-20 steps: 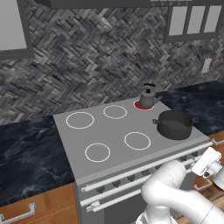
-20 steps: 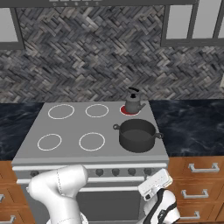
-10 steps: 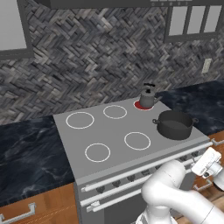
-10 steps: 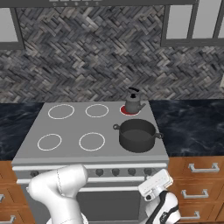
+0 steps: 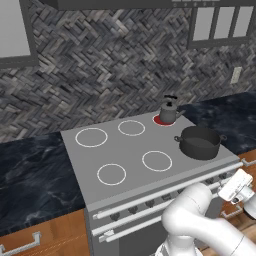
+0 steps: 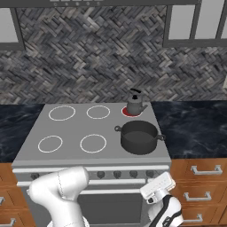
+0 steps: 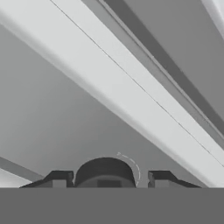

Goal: Pick the kettle from the cabinet and place it on a stove burner. Then pick the pot from the counter and place it on another stove burner. Finally, turn both burners on.

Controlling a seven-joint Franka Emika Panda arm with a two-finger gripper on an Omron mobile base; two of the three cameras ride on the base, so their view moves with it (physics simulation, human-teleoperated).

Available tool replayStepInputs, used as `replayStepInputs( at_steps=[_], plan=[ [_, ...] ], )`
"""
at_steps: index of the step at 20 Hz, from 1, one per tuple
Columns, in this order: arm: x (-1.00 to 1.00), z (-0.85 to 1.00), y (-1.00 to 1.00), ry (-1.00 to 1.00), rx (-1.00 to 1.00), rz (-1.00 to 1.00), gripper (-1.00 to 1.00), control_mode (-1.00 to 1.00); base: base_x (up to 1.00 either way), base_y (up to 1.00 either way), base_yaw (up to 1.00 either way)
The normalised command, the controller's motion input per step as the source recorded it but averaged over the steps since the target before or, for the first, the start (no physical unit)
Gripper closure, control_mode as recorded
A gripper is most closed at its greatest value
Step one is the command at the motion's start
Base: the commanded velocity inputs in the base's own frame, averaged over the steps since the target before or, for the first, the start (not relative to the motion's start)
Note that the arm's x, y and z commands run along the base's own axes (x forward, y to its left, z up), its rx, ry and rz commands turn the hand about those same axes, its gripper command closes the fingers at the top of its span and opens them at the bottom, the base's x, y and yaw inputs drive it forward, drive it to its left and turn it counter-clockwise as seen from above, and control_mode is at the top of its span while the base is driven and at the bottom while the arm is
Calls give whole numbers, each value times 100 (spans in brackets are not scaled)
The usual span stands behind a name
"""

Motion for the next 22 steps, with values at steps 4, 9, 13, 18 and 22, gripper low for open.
replayStepInputs(
  at_steps=[4,9,13,18,22],
  plan=[
    [-14,0,0,-4,0,0,-100,-100,0,0,0],
    [-17,0,-11,-6,-3,0,-100,-100,0,0,0],
    [-21,0,-11,-6,-4,0,-100,-100,0,0,0],
    [-32,4,0,-7,-3,0,-100,-100,0,0,0],
    [-29,12,0,-5,-2,0,-100,-100,0,0,0]
  ],
)
